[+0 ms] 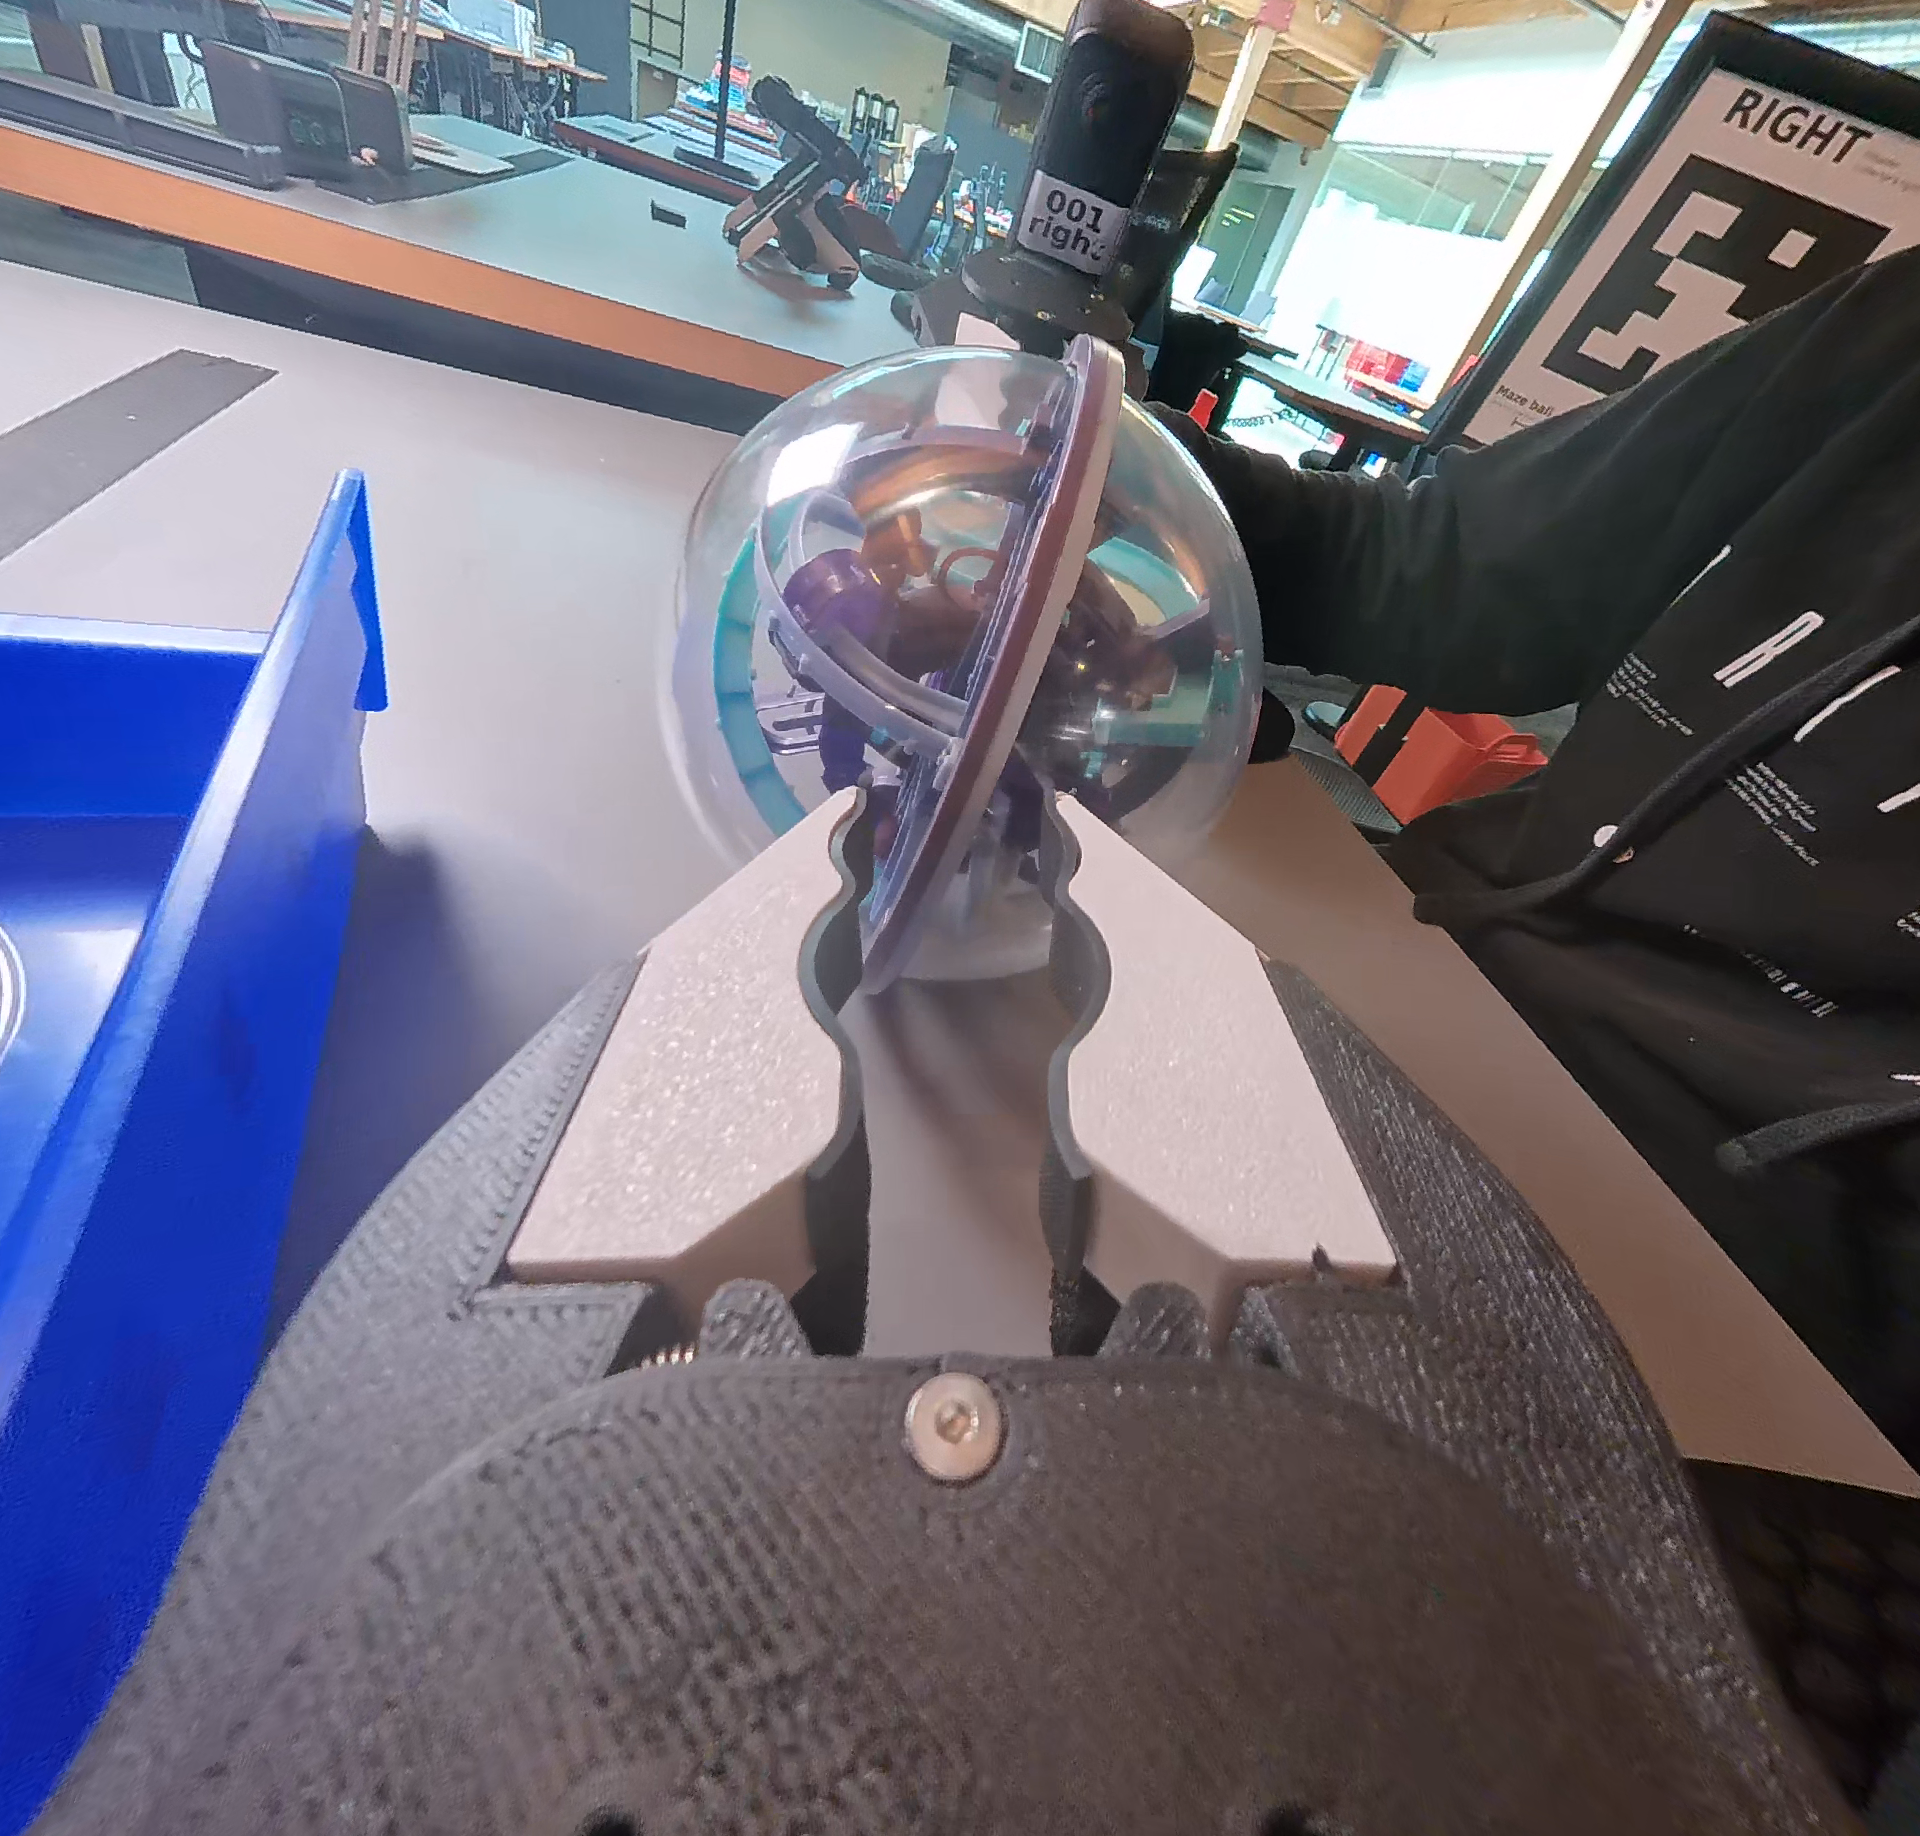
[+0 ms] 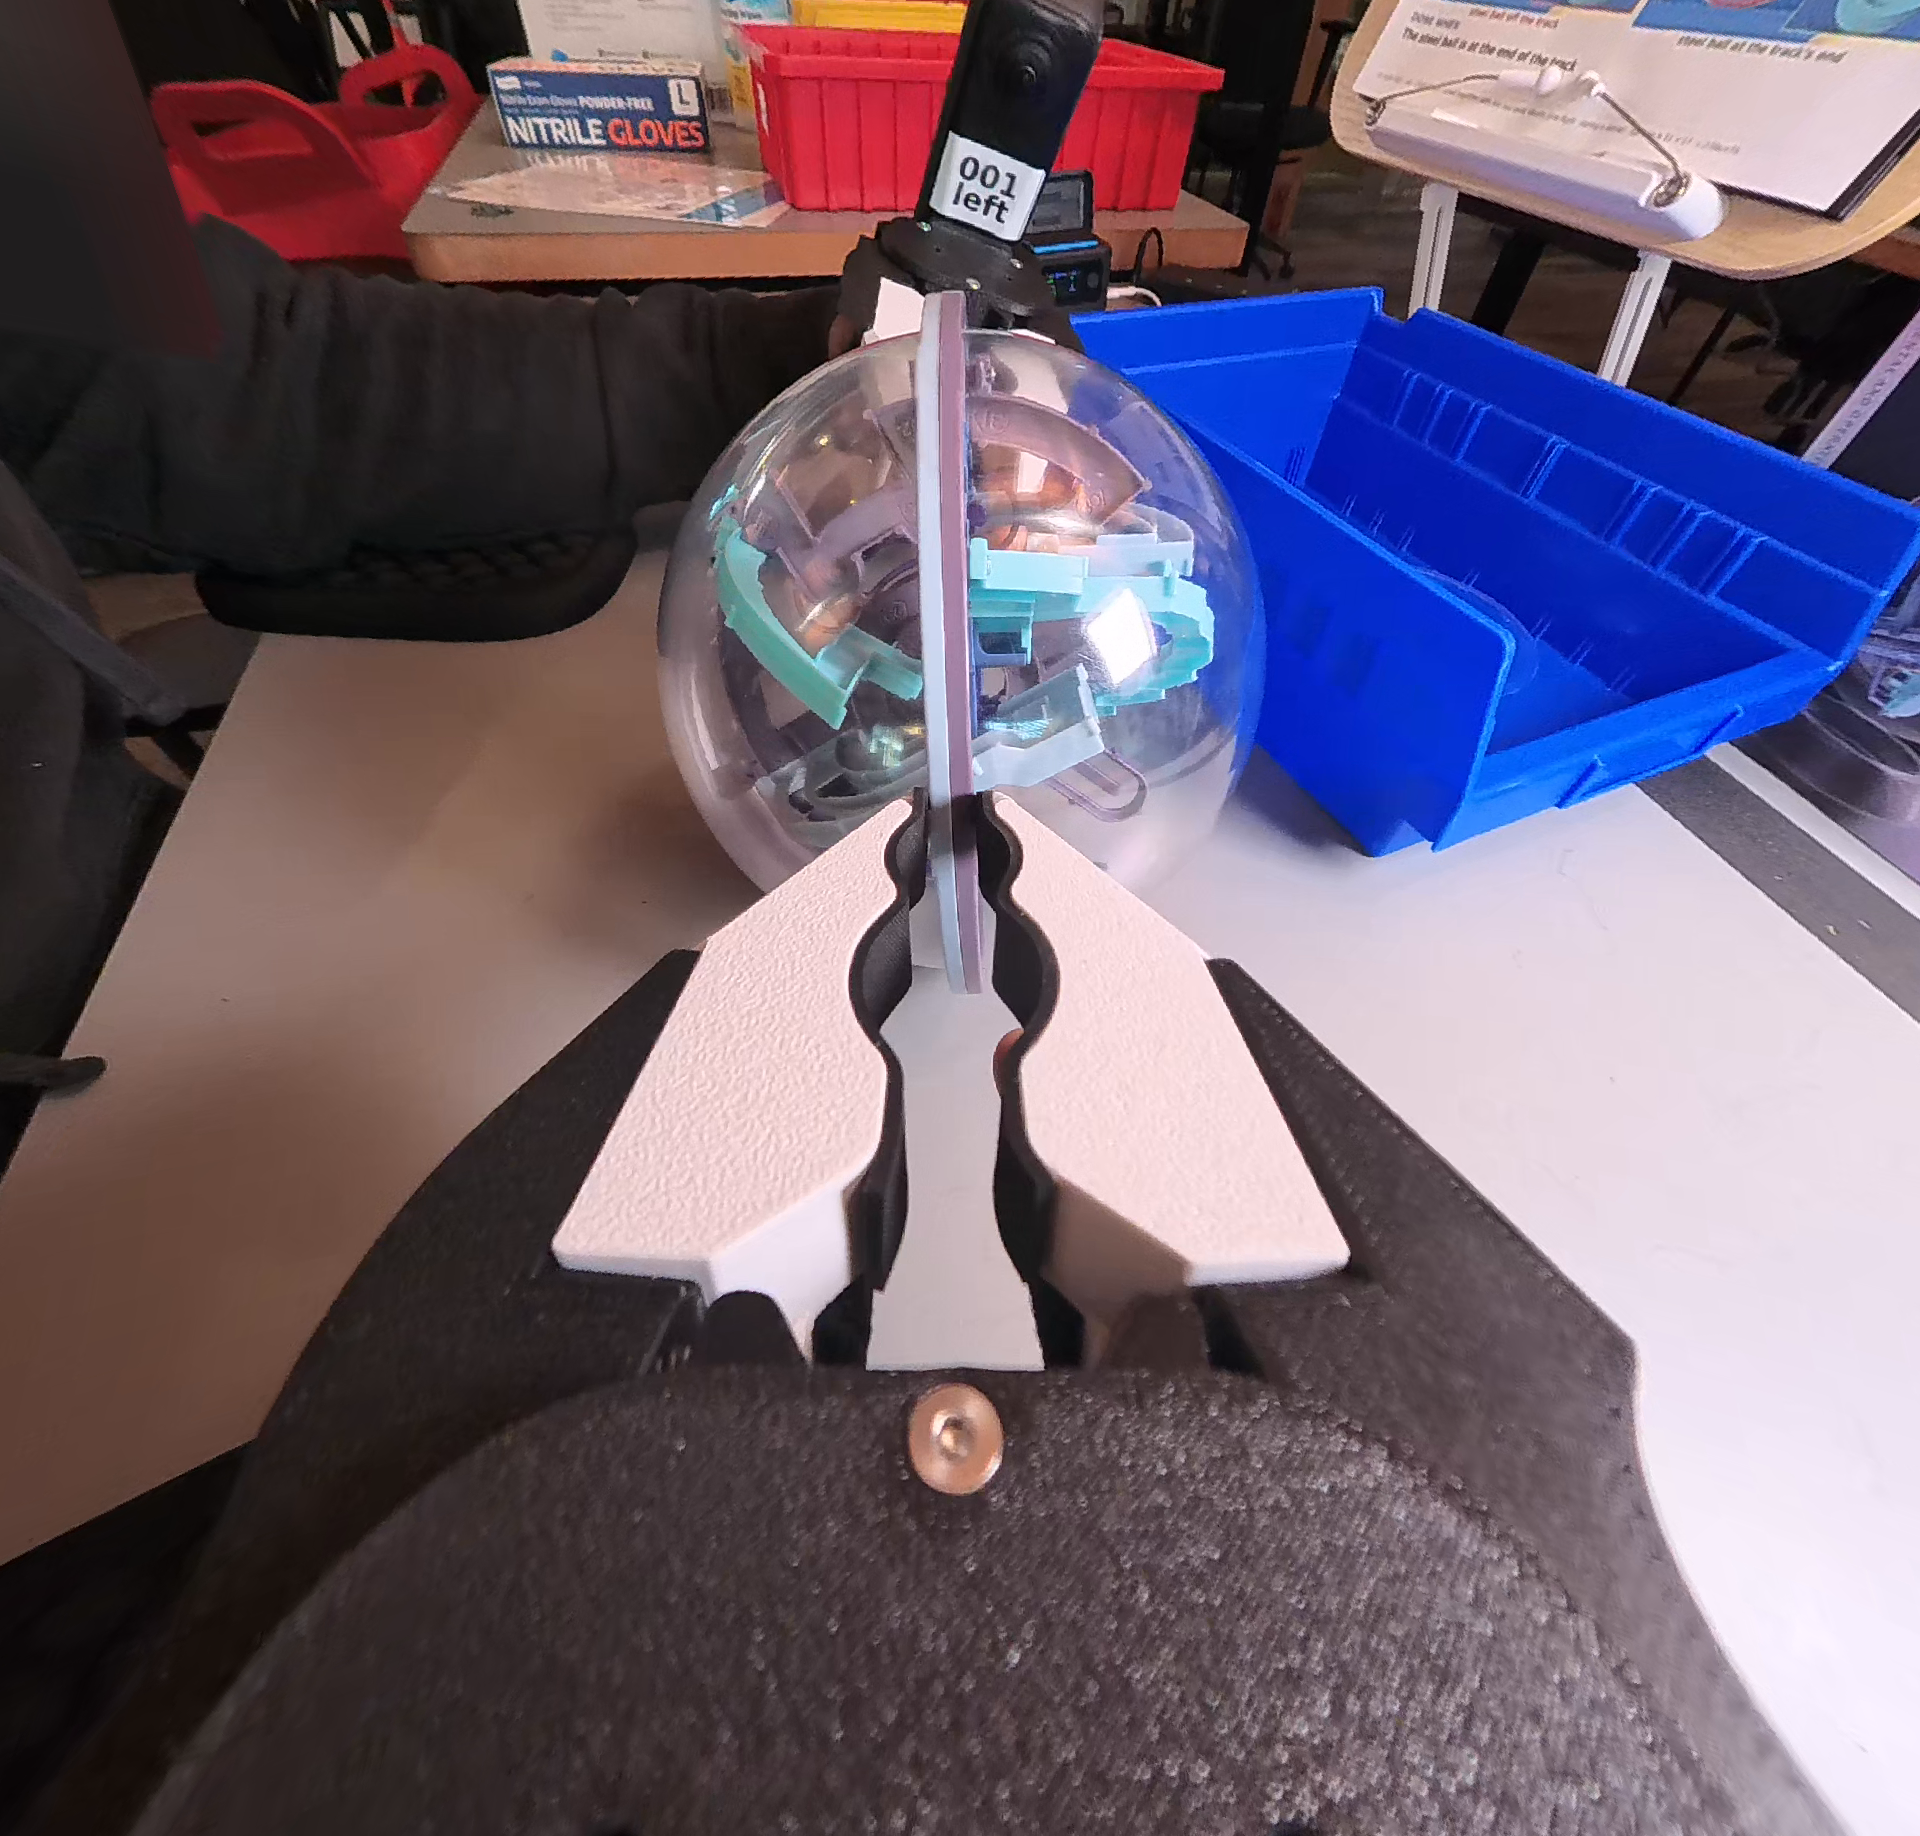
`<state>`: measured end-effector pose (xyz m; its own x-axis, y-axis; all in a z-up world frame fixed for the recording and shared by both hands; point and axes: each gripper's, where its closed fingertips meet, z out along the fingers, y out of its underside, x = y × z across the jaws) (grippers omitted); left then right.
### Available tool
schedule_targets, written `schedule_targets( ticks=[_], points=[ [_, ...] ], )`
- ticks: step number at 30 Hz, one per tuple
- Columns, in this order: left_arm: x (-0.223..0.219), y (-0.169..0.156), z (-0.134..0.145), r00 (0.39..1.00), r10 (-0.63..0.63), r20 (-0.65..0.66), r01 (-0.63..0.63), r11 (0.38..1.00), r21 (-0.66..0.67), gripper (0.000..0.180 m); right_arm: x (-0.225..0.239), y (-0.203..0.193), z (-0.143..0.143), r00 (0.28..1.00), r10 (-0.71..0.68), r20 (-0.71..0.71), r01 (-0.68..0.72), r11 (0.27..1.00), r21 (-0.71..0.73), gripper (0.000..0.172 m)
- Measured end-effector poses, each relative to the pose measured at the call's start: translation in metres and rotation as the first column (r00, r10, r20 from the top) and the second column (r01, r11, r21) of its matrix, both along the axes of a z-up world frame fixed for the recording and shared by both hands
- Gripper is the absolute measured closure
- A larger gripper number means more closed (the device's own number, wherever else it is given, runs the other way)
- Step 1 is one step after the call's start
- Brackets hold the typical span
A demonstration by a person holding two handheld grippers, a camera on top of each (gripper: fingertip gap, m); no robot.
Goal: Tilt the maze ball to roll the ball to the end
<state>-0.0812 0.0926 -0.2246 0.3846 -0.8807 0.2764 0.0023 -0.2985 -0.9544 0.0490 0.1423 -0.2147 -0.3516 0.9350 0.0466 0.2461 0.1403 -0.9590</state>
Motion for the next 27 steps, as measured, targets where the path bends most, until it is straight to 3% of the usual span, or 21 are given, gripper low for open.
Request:
schedule_targets(
  ticks=[9,27],
  points=[
    [0.0,0.004,-0.005,1.0,-0.001,0.015,0.002,0.999,-0.045,0.158,-0.001,0.0,0.009,0.999,-0.019,0.048,0.02,1.0,-0.007,0.165],
    [-0.009,0.014,-0.005,0.996,0.053,0.072,-0.045,0.993,-0.108,0.153,-0.013,0.005,0.017,0.975,-0.099,0.197,0.116,0.99,-0.076,0.165]
  ],
)
